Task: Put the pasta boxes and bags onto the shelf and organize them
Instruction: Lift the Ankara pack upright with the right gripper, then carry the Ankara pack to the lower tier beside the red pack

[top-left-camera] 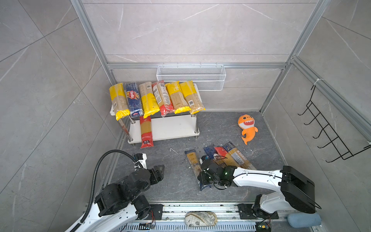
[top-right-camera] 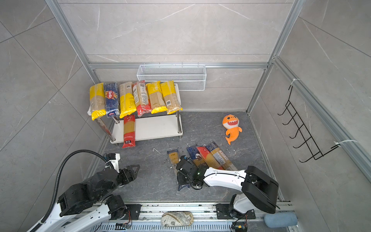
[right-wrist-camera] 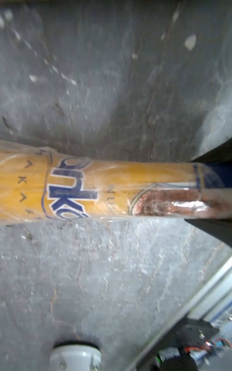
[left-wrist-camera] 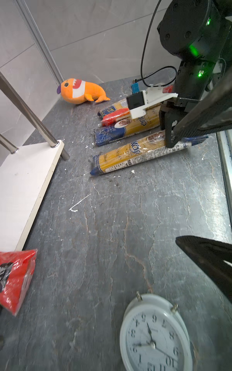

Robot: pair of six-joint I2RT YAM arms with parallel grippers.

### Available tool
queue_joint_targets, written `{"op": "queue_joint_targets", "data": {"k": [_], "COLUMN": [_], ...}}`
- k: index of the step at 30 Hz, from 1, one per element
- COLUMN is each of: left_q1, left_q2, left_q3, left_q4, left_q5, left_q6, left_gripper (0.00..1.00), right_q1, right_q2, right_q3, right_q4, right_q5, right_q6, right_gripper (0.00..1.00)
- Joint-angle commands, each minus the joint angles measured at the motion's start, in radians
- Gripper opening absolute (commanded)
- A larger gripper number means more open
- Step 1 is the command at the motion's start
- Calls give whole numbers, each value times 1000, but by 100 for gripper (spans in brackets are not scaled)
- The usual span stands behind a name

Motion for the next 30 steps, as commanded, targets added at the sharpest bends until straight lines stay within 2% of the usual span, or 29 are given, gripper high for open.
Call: {"op": "queue_joint_targets", "data": {"k": [1,8,16,23,30], "left_q1": [-5,-5,-5,-5,-5], "left_q2": [-29,-120,-159,-163,-153], "left_q3": [82,105,113,140,169], "left_q4": [-153,-238,-264,-266,-267], "left_q5": [-86,-119,-128,-142,-143], "left_q6": [-14,-51,-60,-41,-20], "left_gripper": [80,81,81,81,81], "right_q1": [2,1,-25,-71,-89], "right_q2": [-23,84,155,248,389], "right_q3": [88,226,312,404,631], "right_q4": [126,184,289,401,346], "right_q5": [-61,-155,-245,-283,-271], "right_q6": [-27,-32,-10,11,-55], "right_gripper": [1,0,0,0,0]}}
